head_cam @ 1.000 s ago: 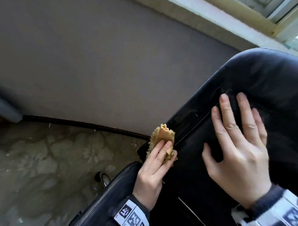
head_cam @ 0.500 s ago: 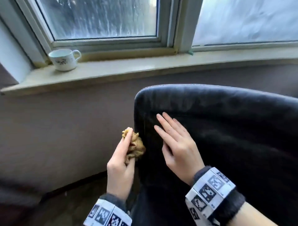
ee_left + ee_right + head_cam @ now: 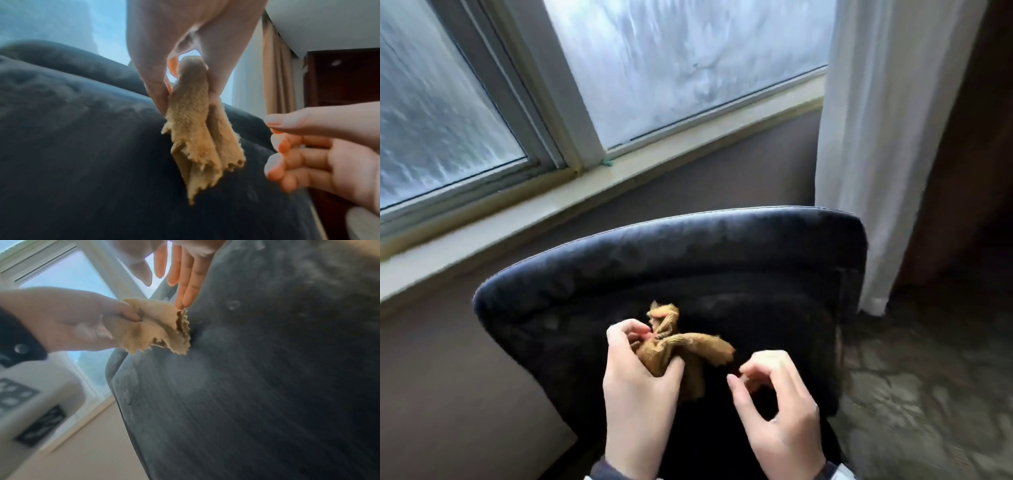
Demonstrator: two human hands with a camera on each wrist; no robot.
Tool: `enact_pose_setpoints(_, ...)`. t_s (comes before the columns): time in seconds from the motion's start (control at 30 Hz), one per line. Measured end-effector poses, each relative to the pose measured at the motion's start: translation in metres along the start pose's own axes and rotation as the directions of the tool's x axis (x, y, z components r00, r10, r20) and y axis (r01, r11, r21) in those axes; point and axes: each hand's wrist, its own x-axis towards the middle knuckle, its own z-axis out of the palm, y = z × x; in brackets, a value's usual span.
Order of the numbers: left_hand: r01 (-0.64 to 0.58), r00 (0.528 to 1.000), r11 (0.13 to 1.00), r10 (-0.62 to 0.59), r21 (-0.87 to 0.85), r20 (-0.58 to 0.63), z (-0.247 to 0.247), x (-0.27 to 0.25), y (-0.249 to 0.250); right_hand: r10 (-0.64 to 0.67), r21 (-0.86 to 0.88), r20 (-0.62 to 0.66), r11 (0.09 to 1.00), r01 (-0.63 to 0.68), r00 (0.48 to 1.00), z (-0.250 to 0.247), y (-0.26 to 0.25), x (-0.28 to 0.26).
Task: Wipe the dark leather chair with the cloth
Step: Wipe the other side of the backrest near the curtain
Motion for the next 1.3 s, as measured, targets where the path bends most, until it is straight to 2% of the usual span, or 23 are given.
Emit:
enact_pose_setpoints(0.07, 0.037, 0.994, 0.999, -0.038, 0.014, 0.099, 0.022, -0.012, 0.012, 0.069, -0.012, -0.018, 0.998, -0.07, 0.997, -0.013, 0.009, -0.016)
enact_pose_setpoints(0.17, 0.062, 0.954, 0.998, -0.066, 0.024, 0.293, 0.056, -0.029, 0.025, 0.184, -0.048, 0.001, 0.982, -0.184, 0.983, -0.024, 0.022, -0.025)
enact_pose_setpoints(0.27, 0.004, 0.913, 1.0, -0.013, 0.022, 0.409, 0.081, -0.037, 0.04, 0.282, -0.065, -0.109, 0.955, -0.29, 0.953, -0.035, 0.035, -0.022)
enact_pose_setpoints(0.33, -0.067, 0.865, 0.998, 0.053, 0.011, 0.498, 0.094, -0.038, 0.052, 0.332, -0.071, -0.192, 0.934, -0.351, 0.923, -0.043, 0.04, -0.018)
enact_pose_setpoints(0.47, -0.288, 0.712, 0.958, 0.215, -0.001, 0.669, 0.115, -0.041, 0.069, 0.352, -0.045, -0.282, 0.924, -0.379, 0.892, -0.063, 0.046, -0.009)
enact_pose_setpoints(0.6, -0.444, 0.501, 0.895, 0.28, -0.035, 0.819, 0.116, -0.037, 0.087, 0.315, -0.002, -0.276, 0.945, -0.328, 0.908, -0.084, 0.053, -0.003)
enact_pose_setpoints(0.63, -0.496, 0.464, 0.867, 0.307, -0.043, 0.831, 0.113, -0.031, 0.091, 0.299, -0.003, -0.268, 0.95, -0.311, 0.916, -0.092, 0.055, -0.001)
enact_pose_setpoints(0.67, -0.591, 0.445, 0.805, 0.373, -0.045, 0.814, 0.111, -0.024, 0.096, 0.283, -0.02, -0.283, 0.954, -0.3, 0.916, -0.1, 0.059, 0.002)
enact_pose_setpoints(0.73, -0.822, 0.421, 0.568, 0.549, 0.046, 0.722, 0.108, -0.004, 0.1, 0.283, -0.081, -0.339, 0.941, -0.327, 0.897, -0.115, 0.071, 0.008)
enact_pose_setpoints(0.77, -0.884, 0.411, 0.444, 0.592, 0.144, 0.694, 0.11, 0.007, 0.1, 0.296, -0.109, -0.365, 0.928, -0.357, 0.883, -0.12, 0.075, 0.011)
enact_pose_setpoints(0.83, -0.889, 0.458, 0.289, 0.546, 0.356, 0.702, 0.119, 0.024, 0.101, 0.292, -0.158, -0.372, 0.916, -0.37, 0.881, -0.117, 0.076, 0.018)
enact_pose_setpoints(0.9, -0.868, 0.493, 0.207, 0.469, 0.451, 0.733, 0.132, 0.031, 0.098, 0.209, -0.248, -0.336, 0.921, -0.3, 0.918, -0.094, 0.068, 0.028)
enact_pose_setpoints(1.0, -0.866, 0.477, 0.118, 0.484, 0.486, 0.733, 0.144, 0.033, 0.087, 0.123, -0.325, -0.27, 0.922, -0.211, 0.955, -0.054, 0.065, 0.034)
enact_pose_setpoints(1.03, -0.864, 0.477, 0.119, 0.505, 0.49, 0.719, 0.146, 0.035, 0.084, 0.12, -0.321, -0.269, 0.924, -0.207, 0.956, -0.048, 0.071, 0.032)
enact_pose_setpoints(1.1, -0.846, 0.512, 0.15, 0.499, 0.512, 0.699, 0.147, 0.04, 0.08, 0.141, -0.313, -0.249, 0.925, -0.218, 0.958, -0.048, 0.088, 0.021)
enact_pose_setpoints(1.23, -0.803, 0.587, 0.185, 0.407, 0.566, 0.7, 0.145, 0.048, 0.076, 0.233, -0.299, -0.098, 0.921, -0.252, 0.968, -0.059, 0.122, -0.025)
enact_pose_setpoints(1.3, -0.786, 0.614, 0.206, 0.377, 0.583, 0.694, 0.143, 0.051, 0.074, 0.295, -0.213, -0.127, 0.924, -0.316, 0.947, -0.065, 0.131, -0.037)
